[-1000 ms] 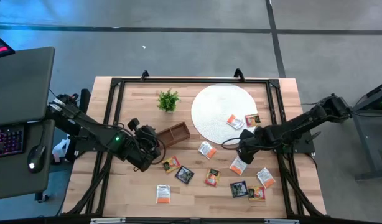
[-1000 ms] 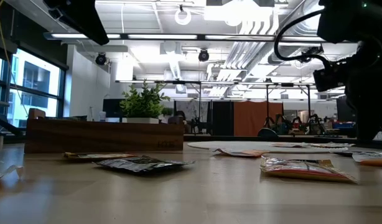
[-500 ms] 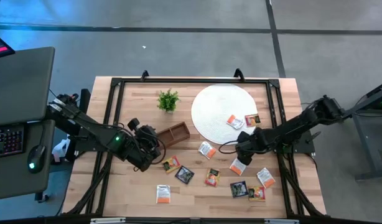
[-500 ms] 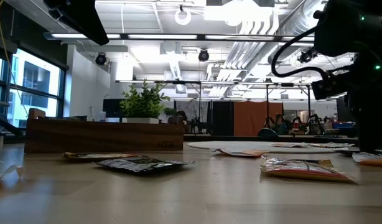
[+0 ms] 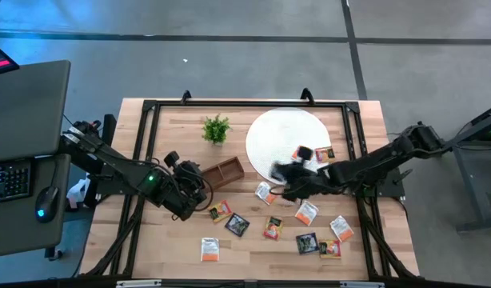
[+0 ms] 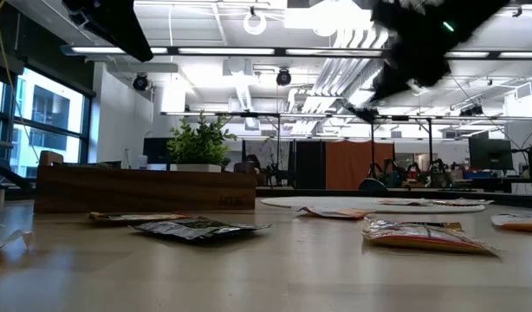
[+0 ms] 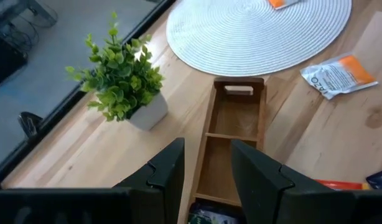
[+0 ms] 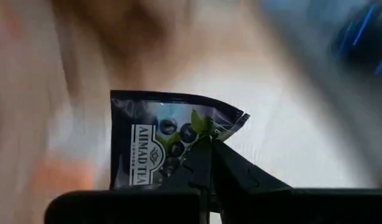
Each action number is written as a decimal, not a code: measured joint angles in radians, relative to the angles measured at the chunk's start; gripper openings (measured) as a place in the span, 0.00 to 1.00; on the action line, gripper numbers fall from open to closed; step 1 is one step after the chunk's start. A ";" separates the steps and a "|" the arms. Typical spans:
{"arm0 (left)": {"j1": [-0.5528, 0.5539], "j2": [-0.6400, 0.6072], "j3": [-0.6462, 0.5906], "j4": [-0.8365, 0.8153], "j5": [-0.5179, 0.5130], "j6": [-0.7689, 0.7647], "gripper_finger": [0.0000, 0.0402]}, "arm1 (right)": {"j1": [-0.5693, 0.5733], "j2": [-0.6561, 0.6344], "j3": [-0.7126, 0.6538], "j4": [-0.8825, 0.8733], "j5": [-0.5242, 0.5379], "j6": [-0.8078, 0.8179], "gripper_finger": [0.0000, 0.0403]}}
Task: Pick & Place Tea
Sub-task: Put the purple tea bag into the left section of the wooden organizer
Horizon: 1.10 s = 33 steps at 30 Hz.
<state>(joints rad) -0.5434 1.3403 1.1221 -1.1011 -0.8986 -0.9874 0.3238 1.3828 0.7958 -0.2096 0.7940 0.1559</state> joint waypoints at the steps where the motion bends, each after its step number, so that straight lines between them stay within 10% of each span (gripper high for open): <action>1: 0.000 0.000 0.000 -0.001 -0.008 0.013 0.32 | -0.001 0.024 0.000 0.161 0.038 -0.163 0.02; 8: 0.000 -0.011 0.000 -0.035 -0.081 0.018 0.32 | -0.063 0.337 0.086 0.964 -0.067 -0.852 0.01; 20: 0.000 -0.031 0.001 -0.058 -0.167 0.015 0.32 | -0.147 0.959 0.799 0.830 -0.105 -1.159 0.00; 33: 0.000 -0.031 0.001 -0.080 -0.165 0.037 0.32 | -0.158 1.118 1.038 0.563 -0.240 -1.132 0.01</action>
<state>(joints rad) -0.5438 1.3098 1.1229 -1.1809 -1.0637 -0.9508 0.1662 2.5008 1.8337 0.3533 0.5541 -0.9760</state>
